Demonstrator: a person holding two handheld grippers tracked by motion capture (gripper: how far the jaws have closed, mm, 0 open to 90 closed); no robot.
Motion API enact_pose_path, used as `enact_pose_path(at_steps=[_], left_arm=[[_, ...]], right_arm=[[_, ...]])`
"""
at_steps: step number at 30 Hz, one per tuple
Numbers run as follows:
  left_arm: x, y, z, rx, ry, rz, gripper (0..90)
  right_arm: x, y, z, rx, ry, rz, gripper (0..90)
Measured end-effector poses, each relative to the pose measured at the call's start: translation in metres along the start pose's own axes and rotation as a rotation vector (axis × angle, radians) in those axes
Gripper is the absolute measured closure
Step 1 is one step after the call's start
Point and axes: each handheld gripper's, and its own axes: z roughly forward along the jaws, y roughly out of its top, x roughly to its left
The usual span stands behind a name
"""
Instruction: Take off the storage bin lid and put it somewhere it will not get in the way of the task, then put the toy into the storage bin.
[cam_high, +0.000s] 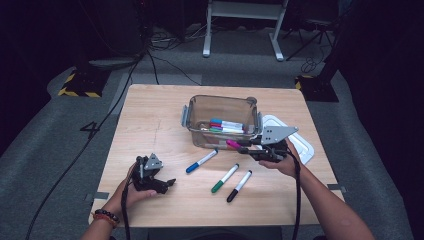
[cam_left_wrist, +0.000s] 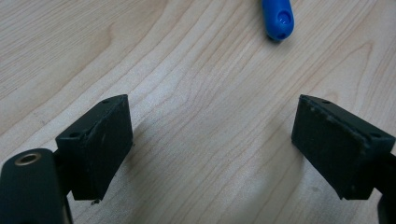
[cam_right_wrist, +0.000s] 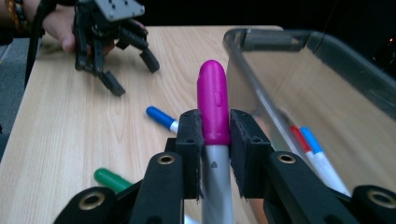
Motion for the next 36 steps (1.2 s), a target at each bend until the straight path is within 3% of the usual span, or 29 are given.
enact_pose_path(at_steps=[16, 36], left_arm=[[0.000, 0.000, 0.000, 0.000, -0.001, 0.001, 12.9], [0.000, 0.000, 0.000, 0.000, 0.000, 0.000, 13.0]], right_arm=[[-0.035, 0.057, -0.009, -0.026, -0.061, -0.049, 74.5], [-0.085, 0.077, 0.039, 0.090, -0.079, -0.049, 74.5]])
